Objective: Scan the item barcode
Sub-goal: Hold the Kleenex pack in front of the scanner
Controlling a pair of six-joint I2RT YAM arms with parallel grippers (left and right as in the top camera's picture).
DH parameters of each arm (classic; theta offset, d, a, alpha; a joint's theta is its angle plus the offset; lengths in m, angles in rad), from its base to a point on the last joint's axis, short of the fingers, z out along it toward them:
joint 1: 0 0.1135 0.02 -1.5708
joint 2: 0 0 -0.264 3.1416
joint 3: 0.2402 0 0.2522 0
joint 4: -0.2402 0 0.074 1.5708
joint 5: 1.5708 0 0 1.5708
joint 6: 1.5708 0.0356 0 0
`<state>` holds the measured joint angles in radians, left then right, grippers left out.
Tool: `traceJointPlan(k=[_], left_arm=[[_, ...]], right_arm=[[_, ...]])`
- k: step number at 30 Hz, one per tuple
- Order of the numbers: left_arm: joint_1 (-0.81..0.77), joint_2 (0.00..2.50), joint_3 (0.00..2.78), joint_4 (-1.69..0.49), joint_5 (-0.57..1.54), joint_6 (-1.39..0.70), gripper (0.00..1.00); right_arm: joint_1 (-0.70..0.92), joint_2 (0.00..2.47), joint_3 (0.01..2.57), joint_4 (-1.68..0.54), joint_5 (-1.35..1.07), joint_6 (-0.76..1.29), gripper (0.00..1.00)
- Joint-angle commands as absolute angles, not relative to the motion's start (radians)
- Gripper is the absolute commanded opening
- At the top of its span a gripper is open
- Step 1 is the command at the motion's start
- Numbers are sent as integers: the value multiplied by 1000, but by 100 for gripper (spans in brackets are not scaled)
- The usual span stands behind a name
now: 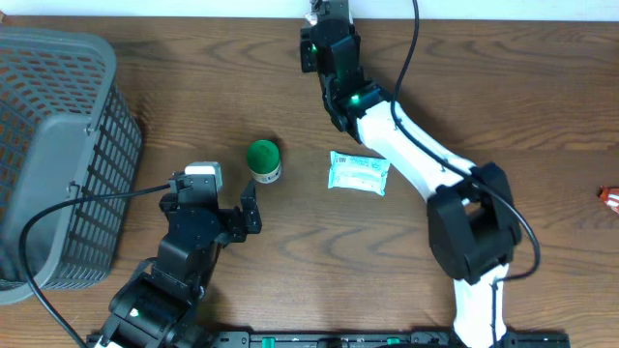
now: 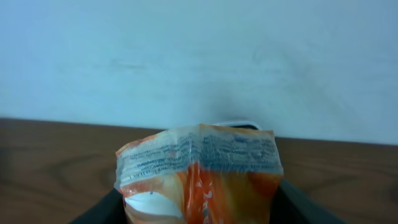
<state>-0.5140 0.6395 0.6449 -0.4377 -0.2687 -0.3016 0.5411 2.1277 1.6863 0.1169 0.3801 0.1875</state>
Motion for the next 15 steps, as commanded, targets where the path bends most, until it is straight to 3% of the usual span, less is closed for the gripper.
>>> traceJointPlan(k=[1,8,15], left_arm=[[-510,639,647,-434,-282,-289,98],[-510,639,647,-434,-282,-289,98],[-510,639,647,-434,-282,-289,98]], right_arm=[[516,2207,1702,244,392,113,52],[484,2341,1702,483,391,107,49],[483,2449,1732,566,391,107,48]])
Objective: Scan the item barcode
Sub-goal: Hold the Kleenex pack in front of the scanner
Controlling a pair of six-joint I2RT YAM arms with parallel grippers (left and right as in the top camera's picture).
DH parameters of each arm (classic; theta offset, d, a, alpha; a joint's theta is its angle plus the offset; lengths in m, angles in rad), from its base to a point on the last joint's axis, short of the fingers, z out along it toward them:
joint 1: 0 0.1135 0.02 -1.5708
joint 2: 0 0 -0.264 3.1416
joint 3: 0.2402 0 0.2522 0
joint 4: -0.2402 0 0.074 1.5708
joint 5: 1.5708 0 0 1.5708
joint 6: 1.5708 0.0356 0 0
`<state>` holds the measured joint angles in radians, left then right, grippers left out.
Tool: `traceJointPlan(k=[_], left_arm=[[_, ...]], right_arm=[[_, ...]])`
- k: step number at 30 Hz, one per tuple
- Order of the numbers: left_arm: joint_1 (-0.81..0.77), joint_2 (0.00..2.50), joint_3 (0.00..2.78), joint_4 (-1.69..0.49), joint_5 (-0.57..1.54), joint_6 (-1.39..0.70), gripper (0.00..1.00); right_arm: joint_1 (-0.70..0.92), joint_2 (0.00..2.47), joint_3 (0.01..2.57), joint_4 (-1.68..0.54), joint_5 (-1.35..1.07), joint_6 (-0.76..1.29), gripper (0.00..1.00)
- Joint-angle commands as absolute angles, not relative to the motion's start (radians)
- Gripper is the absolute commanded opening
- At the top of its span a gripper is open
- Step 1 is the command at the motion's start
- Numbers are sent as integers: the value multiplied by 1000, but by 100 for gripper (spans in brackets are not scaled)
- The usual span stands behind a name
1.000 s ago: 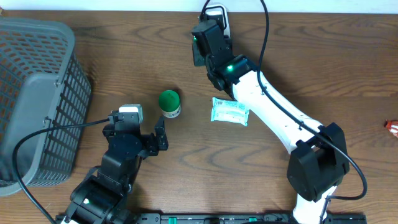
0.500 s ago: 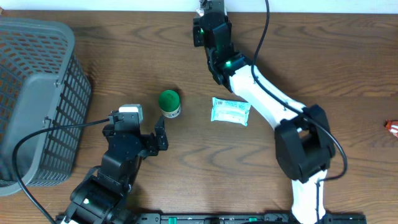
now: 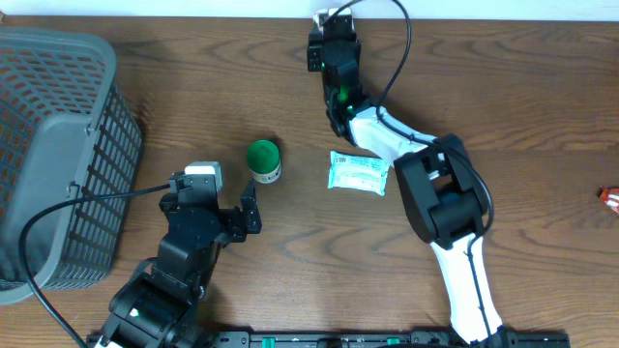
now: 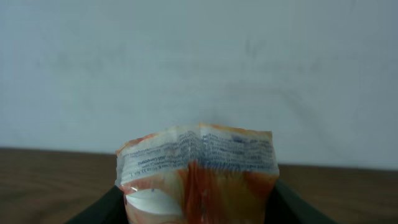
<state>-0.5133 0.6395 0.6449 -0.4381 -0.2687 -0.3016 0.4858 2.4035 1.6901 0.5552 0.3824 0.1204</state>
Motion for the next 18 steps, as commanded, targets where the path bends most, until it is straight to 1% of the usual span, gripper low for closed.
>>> traceJointPlan(k=[1,6,12,18], left_arm=[[-510,639,647,-434,-282,-289,98],[-510,639,647,-434,-282,-289,98],[-510,639,647,-434,-282,-289,98],[-510,639,647,-434,-282,-289,98]], right_arm=[[483,2465,1745,565,392,107,48],[475,2538,1813,565,392,107,49],[470,2566,1853,565,396,107,49],[456,2566,1879,560,477,91,49]])
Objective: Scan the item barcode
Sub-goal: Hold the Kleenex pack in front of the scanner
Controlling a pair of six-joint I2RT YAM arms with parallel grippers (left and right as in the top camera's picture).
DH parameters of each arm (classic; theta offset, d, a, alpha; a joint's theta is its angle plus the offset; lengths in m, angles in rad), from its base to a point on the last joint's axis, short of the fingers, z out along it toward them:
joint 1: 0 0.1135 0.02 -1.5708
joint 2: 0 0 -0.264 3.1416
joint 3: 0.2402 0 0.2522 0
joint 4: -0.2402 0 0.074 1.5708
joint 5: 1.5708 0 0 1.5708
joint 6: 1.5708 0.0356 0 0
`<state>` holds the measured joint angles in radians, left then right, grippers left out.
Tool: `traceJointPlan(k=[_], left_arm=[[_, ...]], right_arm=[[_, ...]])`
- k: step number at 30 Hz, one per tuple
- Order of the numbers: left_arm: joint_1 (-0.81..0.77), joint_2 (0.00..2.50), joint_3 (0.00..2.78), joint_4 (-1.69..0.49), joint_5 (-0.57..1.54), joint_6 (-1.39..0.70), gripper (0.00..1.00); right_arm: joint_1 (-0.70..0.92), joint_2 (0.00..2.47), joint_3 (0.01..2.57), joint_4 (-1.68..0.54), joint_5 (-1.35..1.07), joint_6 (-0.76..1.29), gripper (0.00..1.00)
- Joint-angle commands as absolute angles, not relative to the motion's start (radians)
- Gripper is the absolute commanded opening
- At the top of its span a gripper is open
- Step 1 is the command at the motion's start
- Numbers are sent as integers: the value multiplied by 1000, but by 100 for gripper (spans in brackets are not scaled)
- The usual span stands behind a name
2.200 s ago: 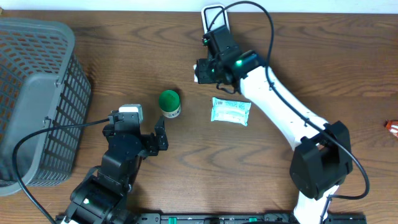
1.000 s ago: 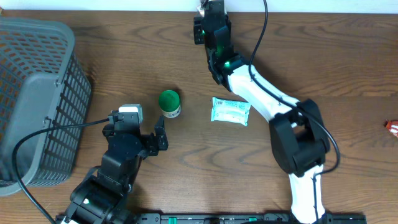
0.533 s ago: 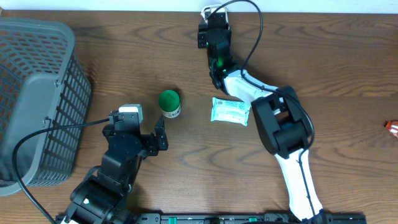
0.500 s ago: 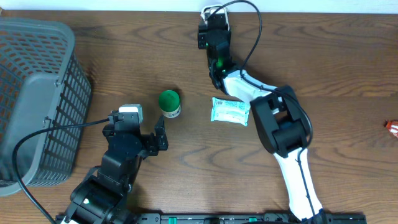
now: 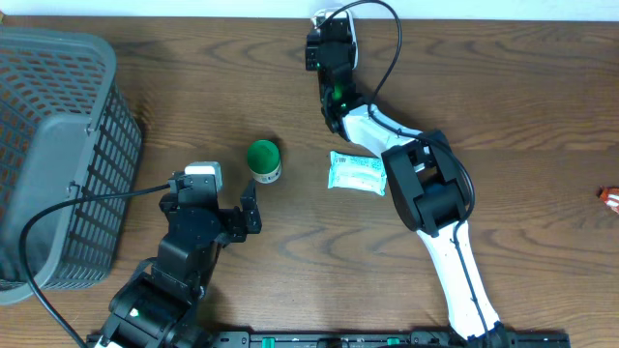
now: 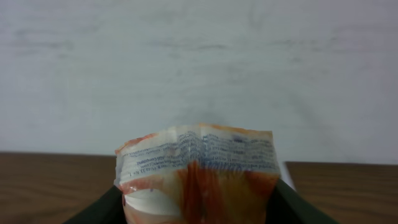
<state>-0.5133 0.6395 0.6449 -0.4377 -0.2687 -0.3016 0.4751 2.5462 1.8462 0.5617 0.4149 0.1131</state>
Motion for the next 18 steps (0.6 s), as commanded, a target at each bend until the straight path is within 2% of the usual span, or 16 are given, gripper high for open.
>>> traceJointPlan(k=[1,10,18], left_arm=[[-510,639,647,-434,-282,-289,98],[-510,639,647,-434,-282,-289,98],[-510,639,647,-434,-282,-289,98]], right_arm=[[450,2566,1879,559,478,91,49],[405,2566,1879,433,369,170,49],[412,2563,1879,425,369,171,49]])
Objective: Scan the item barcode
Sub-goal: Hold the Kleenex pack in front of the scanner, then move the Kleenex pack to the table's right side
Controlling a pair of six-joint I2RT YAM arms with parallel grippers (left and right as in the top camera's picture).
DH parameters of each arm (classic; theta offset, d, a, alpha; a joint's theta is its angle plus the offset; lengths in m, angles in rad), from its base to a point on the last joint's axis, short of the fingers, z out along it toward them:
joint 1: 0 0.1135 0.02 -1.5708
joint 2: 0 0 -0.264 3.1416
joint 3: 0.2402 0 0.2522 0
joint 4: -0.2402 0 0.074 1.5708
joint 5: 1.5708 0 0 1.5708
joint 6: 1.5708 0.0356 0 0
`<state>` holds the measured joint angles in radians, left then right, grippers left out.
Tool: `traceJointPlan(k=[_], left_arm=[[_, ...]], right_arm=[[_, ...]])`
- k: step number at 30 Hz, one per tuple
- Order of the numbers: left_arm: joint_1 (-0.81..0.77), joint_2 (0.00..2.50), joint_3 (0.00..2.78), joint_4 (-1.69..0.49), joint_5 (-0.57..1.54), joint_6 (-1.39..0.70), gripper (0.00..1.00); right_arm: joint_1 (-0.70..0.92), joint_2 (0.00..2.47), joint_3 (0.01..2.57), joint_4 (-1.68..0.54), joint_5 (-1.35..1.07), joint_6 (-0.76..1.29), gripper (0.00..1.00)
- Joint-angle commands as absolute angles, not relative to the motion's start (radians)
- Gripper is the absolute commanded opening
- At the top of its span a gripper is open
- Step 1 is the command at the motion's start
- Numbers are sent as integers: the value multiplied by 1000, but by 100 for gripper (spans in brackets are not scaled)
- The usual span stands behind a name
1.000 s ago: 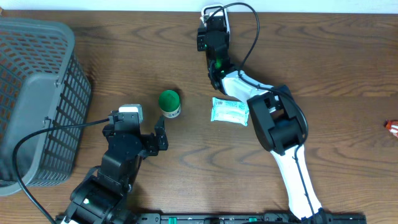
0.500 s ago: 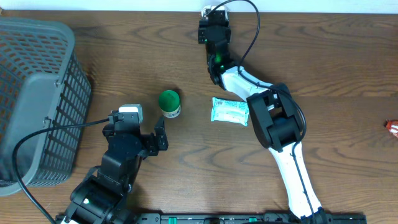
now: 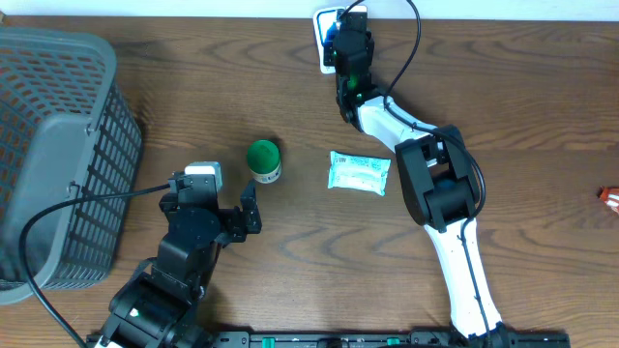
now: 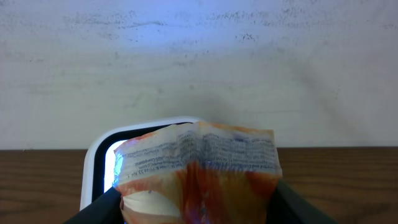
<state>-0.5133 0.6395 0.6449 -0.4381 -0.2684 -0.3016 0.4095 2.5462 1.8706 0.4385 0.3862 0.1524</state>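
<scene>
An orange and white snack packet (image 4: 199, 168) with fine print along its top seam is held upright between the fingers of my right gripper (image 4: 198, 205), which is shut on it. Right behind it, against the wall, stands a white scanner (image 4: 99, 163) whose window glows blue-white; the packet covers most of it. From overhead, the right gripper (image 3: 350, 31) is at the table's far edge, beside the scanner (image 3: 327, 21). My left gripper (image 3: 232, 213) rests open near the front left and holds nothing.
A green-lidded can (image 3: 263, 159) and a pale green packet (image 3: 358, 173) lie mid-table. A grey mesh basket (image 3: 58, 145) fills the left side. A small red item (image 3: 609, 197) shows at the right edge. The white wall (image 4: 249, 74) is close behind the scanner.
My right gripper has shifted right along the far edge with the packet. The lit scanner now shows behind the packet in the wrist view. The left arm has not moved.
The right gripper held the orange packet near the table's far edge, facing the wall. At each later moment it was closer to the wall, still shut on the packet. Now the packet stands in front of the glowing scanner window. The left arm stayed still throughout.
</scene>
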Motion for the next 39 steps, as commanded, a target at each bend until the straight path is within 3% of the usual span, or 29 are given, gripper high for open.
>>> traceJointPlan(k=[1,13,17,23,29,39], left_arm=[[-510,639,647,-434,-282,-289,98],[-510,639,647,-434,-282,-289,98],[-510,639,647,-434,-282,-289,98],[-510,639,647,-434,-282,-289,98],[-510,639,647,-434,-282,-289,98],[-510,639,647,-434,-282,-289,98]], right_arm=[[413,2559,1879,424,369,171,49],[442,2283,1879,-4,366,179,49],[439,2119,1879,-275,366,185,54],[399,1974,1879,-689,369,241,52],[269,1950,1876,-1063,366,419,47],[-83,1951,1859,-1222,364,486,60]])
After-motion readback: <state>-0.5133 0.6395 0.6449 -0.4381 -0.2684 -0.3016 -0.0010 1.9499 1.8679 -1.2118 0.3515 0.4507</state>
